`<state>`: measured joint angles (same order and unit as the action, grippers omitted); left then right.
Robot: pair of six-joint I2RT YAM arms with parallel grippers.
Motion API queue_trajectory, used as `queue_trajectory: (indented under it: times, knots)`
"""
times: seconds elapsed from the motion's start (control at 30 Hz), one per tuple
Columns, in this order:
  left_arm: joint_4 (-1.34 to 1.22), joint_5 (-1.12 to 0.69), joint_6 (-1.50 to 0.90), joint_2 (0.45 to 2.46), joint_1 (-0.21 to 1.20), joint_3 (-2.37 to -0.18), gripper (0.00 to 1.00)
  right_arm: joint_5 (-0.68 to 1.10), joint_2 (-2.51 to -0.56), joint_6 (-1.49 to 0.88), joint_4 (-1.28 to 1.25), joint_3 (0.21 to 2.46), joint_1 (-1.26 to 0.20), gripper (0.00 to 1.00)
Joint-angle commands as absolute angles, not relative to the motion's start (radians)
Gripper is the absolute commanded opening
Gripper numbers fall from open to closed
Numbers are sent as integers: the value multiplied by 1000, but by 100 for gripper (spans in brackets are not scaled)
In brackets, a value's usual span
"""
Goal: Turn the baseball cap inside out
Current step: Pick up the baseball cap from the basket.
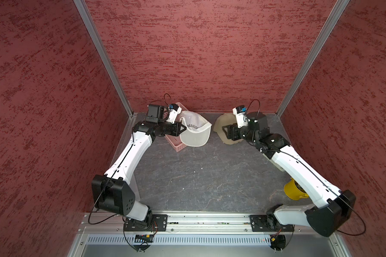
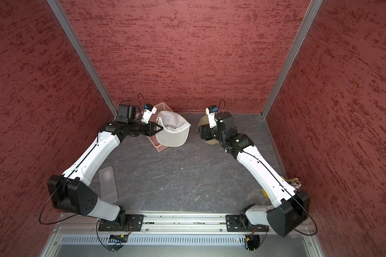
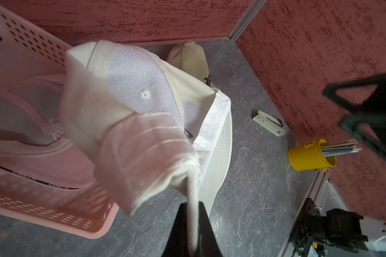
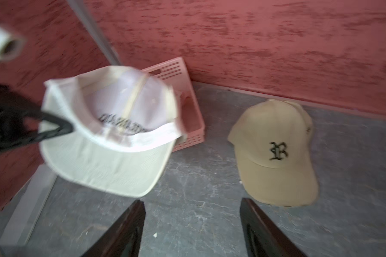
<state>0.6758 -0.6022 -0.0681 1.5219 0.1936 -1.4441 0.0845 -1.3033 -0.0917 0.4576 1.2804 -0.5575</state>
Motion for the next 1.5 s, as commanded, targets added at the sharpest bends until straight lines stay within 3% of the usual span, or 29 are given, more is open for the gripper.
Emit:
queue_trajectory:
  times: [0.0,0.23,0.67,0.73,0.87,1.0,1.13,1.17,1.23,1.33,1.4,1.47]
  knots:
    - [658,-679,-312,1567,183,-1498,0,26,-1262,121,296,1177,-726,73]
    - [650,-757,-545,1564,195,-1494,0,-185,-1373,407,-16,1095,-944,77]
    - [707,-816,-525,1510,262,-1460,0,-319,-1573,561,-160,1156,-930,77]
    - [691,-825,-531,1492,265,-1428,0,-325,-1581,558,-169,1154,-906,72]
    - [717,-834,-500,1470,265,-1395,0,-307,-1557,543,-169,1139,-863,43]
    - [733,-824,-472,1462,262,-1379,0,-212,-1515,516,-83,1146,-827,26]
    - [745,-817,-440,1468,273,-1380,1,-82,-1484,447,-6,1154,-774,3]
    - [770,-796,-413,1472,274,-1392,18,-32,-1480,428,29,1161,-752,0]
    - [831,-718,-334,1465,277,-1422,37,86,-1477,400,103,1178,-700,0]
    - [914,-543,-184,1442,259,-1484,55,220,-1474,395,172,1180,-643,0]
    - [942,-527,-125,1436,224,-1532,64,264,-1473,394,202,1181,-624,0]
    - [952,-537,-61,1425,201,-1574,65,296,-1474,393,230,1190,-610,0]
